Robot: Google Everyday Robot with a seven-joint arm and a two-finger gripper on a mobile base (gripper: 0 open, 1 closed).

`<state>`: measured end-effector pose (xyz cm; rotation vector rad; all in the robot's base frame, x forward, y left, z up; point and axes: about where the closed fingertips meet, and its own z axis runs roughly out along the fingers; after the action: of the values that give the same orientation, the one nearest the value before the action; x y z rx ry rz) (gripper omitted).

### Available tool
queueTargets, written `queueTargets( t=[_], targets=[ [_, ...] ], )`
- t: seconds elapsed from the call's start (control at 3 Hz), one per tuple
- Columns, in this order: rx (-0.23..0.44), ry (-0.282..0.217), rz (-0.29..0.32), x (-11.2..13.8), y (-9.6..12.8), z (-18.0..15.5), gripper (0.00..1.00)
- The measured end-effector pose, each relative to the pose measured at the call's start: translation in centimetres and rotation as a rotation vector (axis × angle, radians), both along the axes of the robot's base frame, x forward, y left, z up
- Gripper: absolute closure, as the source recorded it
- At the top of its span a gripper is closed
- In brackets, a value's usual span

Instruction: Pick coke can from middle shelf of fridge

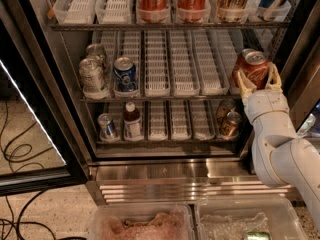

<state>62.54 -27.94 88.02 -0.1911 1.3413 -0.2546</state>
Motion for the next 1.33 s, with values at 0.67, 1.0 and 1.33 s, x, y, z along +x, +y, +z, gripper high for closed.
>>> queueTargets(
  t=[0.67, 1.0, 1.33],
  targets=[
    [-0.014, -0.005, 0.014, -0.2, 0.2, 0.3, 1.00],
    [-0.017, -0.010, 0.052, -1.0, 0.5, 0.8, 1.00],
    [-0.011, -0.010, 0.092, -1.9, 0.7, 1.0, 1.00]
  ],
)
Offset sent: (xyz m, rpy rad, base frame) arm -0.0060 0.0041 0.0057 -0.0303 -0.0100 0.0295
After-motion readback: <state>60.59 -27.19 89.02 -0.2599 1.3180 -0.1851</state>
